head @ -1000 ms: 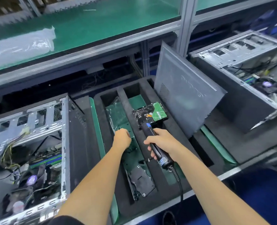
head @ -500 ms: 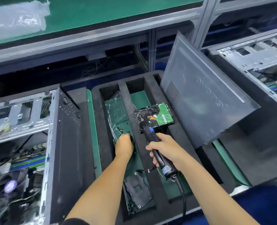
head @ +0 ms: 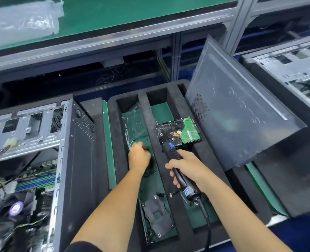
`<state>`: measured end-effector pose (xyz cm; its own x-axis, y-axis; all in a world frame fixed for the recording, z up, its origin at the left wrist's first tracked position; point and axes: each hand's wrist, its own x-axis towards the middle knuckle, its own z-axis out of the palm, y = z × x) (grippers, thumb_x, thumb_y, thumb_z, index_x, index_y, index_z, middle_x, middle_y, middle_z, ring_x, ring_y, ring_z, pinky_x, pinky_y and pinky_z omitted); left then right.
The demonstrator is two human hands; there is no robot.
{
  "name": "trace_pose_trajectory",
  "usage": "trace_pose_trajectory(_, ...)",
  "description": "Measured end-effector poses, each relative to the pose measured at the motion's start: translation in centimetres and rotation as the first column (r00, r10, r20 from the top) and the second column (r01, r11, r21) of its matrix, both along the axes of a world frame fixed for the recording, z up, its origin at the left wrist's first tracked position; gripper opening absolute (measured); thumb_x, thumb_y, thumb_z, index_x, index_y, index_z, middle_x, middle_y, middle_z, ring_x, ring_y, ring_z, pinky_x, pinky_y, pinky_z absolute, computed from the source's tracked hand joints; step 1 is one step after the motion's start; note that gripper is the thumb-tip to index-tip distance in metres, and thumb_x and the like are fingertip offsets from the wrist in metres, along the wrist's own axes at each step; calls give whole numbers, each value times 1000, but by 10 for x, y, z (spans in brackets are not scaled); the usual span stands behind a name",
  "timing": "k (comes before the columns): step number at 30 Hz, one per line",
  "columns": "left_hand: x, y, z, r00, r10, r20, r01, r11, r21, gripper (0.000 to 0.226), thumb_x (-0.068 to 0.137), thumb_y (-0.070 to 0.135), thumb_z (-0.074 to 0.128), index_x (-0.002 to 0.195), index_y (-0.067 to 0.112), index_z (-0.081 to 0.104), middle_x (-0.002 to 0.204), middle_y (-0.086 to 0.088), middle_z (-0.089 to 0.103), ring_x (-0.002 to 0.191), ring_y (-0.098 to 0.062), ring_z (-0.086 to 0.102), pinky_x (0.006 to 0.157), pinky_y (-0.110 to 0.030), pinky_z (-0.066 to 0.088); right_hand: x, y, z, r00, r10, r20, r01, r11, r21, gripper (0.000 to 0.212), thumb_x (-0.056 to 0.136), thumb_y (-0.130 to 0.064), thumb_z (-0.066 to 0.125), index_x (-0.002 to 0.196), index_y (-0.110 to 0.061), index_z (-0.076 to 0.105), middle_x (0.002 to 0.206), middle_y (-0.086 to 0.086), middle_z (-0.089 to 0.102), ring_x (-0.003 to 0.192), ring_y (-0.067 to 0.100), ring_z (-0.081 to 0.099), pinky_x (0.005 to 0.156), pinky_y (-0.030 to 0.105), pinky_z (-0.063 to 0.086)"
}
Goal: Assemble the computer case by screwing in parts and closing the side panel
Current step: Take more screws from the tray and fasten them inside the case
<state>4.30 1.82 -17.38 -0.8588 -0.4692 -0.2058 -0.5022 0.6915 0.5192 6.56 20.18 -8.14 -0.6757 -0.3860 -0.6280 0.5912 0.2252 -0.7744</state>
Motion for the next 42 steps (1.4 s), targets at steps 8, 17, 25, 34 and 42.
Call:
trace_pose_trajectory(8,-17,2,-17,965,-202,166,238,940,-246,20,83,-12,50,91,2,61,101,-15,60,91,-34,62,69,-39,47,3,6,-3,1000,2,2,-2,1000,26,16,81,-11,68,88,-14,54,61,6,60,47,25,55,46,30,47)
trace_pose_trajectory(17,-10,1,-7,944,-237,230,297,912,-283,27,89,-7,44,116,-1,46,121,-19,50,107,-36,56,80,-37,46,9,4,7,1000,12,-11,-11,1000,17,19,79,-12,69,91,-13,53,61,6,60,46,26,56,45,28,48)
trace_pose_trajectory(25,-5,-20,71,987,88,-138,-82,995,49,18,87,-3,54,98,1,68,108,-13,55,90,-27,59,68,-19,40,25,-24,38,995,63,-81,-66,997,-32,17,82,-10,67,91,-12,53,64,8,59,45,24,56,46,29,47)
trace_pose_trajectory(34,28,-49,199,784,549,-291,-184,653,734,23,85,10,59,63,13,60,54,0,58,41,-7,50,42,-15,37,66,-56,105,927,211,-309,-272,947,-170,47,80,-11,77,119,-15,52,87,7,65,58,18,62,53,30,53)
trace_pose_trajectory(42,92,-109,264,732,602,-319,-102,560,822,25,79,21,71,60,14,56,63,-5,59,63,-21,49,64,-32,40,129,-113,154,861,225,-457,-337,925,-178,42,86,-9,69,117,-28,48,65,-11,67,54,19,60,49,29,52)
